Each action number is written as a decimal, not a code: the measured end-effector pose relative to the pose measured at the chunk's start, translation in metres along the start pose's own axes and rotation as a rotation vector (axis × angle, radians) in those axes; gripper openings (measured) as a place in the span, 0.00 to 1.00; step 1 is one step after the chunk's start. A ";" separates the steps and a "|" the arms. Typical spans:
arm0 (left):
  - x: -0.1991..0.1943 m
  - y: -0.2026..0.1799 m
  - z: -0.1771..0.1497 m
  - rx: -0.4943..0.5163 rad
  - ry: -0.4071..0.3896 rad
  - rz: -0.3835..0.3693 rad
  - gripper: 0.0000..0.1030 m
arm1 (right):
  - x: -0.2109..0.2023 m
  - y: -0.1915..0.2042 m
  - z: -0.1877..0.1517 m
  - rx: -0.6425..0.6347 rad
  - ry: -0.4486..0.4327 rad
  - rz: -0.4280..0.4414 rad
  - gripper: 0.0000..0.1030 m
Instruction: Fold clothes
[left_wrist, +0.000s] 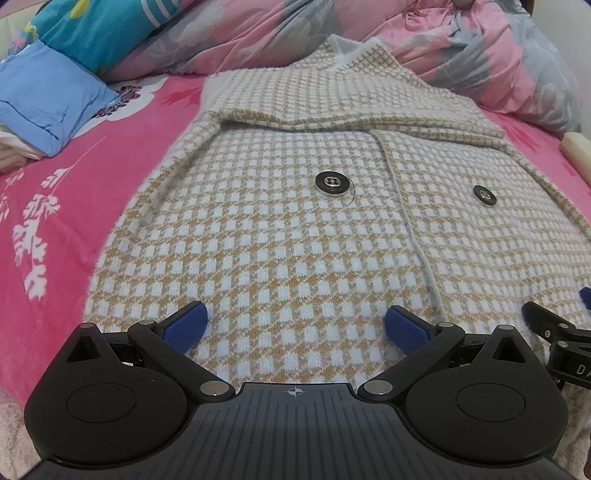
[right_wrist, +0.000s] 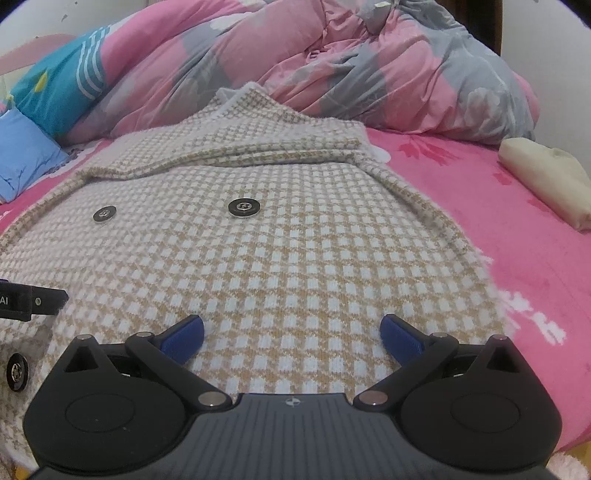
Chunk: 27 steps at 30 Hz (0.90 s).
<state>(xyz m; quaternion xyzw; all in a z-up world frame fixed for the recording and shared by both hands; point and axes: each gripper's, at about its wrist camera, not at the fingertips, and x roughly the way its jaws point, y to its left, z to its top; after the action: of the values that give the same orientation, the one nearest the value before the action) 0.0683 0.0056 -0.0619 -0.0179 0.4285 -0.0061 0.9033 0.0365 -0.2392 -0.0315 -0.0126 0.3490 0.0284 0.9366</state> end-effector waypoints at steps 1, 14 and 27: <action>0.000 0.000 0.000 0.000 0.000 0.001 1.00 | 0.000 0.000 -0.001 0.000 -0.003 0.000 1.00; -0.001 -0.002 0.000 0.003 0.001 0.016 1.00 | 0.000 -0.001 -0.005 -0.017 -0.022 0.013 1.00; -0.001 -0.004 -0.001 0.010 -0.004 0.025 1.00 | 0.000 -0.002 -0.008 -0.023 -0.040 0.015 1.00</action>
<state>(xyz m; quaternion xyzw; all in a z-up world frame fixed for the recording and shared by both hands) 0.0665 0.0018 -0.0618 -0.0083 0.4271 0.0031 0.9042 0.0311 -0.2411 -0.0372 -0.0200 0.3300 0.0394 0.9429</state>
